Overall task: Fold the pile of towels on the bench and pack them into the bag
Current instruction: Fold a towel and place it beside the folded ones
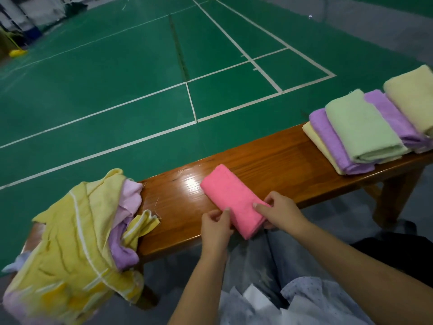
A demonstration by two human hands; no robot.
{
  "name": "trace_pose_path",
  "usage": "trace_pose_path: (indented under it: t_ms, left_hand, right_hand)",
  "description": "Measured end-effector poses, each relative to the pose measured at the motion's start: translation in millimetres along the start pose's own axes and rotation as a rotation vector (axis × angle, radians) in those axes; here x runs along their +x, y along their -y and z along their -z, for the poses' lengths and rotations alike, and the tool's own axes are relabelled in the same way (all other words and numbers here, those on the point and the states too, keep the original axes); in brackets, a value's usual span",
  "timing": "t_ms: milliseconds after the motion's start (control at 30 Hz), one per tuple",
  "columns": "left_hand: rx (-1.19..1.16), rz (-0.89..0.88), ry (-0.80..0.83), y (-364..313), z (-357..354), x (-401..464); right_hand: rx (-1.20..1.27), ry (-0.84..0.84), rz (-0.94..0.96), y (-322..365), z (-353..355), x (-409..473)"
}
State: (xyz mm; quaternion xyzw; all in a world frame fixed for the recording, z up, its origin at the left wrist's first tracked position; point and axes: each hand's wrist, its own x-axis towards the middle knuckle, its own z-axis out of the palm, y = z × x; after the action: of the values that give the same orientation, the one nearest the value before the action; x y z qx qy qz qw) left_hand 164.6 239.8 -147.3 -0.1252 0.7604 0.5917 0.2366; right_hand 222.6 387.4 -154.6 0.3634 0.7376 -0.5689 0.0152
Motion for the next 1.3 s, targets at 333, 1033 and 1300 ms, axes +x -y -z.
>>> trace_pose_path:
  t_ms: [333,1033,1300]
  left_hand:
    - [0.094,0.053,0.128,6,13,1]
    - [-0.132,0.023,0.619,-35,-76,-35]
    - [-0.124,-0.041,0.787,-52,-116,-59]
  right_hand:
    - [0.244,0.099,-0.102,-17,-14,-22]
    - [0.869,0.343,-0.142,-41,73,-32]
    - [0.706,0.076,0.163,-12,153,-38]
